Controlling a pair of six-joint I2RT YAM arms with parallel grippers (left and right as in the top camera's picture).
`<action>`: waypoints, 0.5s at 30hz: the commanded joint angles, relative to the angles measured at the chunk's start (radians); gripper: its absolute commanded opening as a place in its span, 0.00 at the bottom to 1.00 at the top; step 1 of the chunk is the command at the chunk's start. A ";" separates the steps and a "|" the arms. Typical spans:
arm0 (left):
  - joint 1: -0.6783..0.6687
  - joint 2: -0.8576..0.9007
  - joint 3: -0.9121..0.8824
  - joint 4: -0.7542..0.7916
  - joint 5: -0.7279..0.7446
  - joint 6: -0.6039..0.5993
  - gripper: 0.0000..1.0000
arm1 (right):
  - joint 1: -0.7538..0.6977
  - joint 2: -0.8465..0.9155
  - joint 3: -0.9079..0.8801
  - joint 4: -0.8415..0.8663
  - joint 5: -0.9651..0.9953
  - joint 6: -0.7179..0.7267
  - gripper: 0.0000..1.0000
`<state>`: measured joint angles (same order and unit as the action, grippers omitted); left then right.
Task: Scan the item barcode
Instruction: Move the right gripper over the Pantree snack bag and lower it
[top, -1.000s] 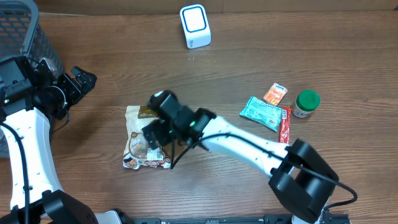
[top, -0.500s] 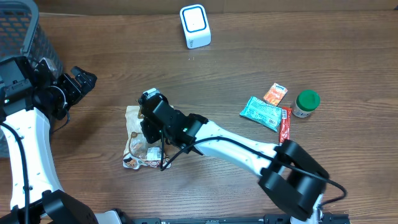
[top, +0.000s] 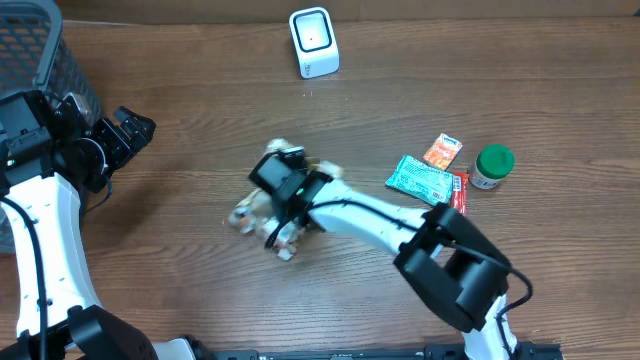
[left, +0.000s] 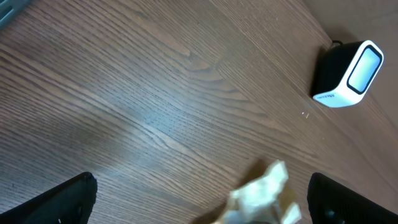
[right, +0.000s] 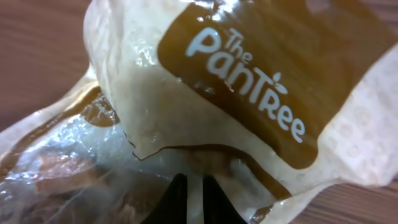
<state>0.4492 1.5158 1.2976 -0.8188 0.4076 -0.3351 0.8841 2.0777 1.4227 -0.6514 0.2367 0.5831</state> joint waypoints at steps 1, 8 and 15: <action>0.001 -0.016 0.006 0.001 0.000 -0.005 1.00 | -0.061 -0.040 0.005 -0.076 0.013 0.145 0.13; 0.001 -0.016 0.006 0.001 0.000 -0.005 0.99 | -0.101 -0.061 0.006 -0.077 -0.519 0.147 0.20; 0.001 -0.016 0.006 0.001 0.000 -0.005 1.00 | -0.078 -0.071 0.023 -0.078 -0.643 0.122 0.23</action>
<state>0.4492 1.5158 1.2976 -0.8188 0.4076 -0.3351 0.7929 2.0502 1.4231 -0.7288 -0.2958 0.7181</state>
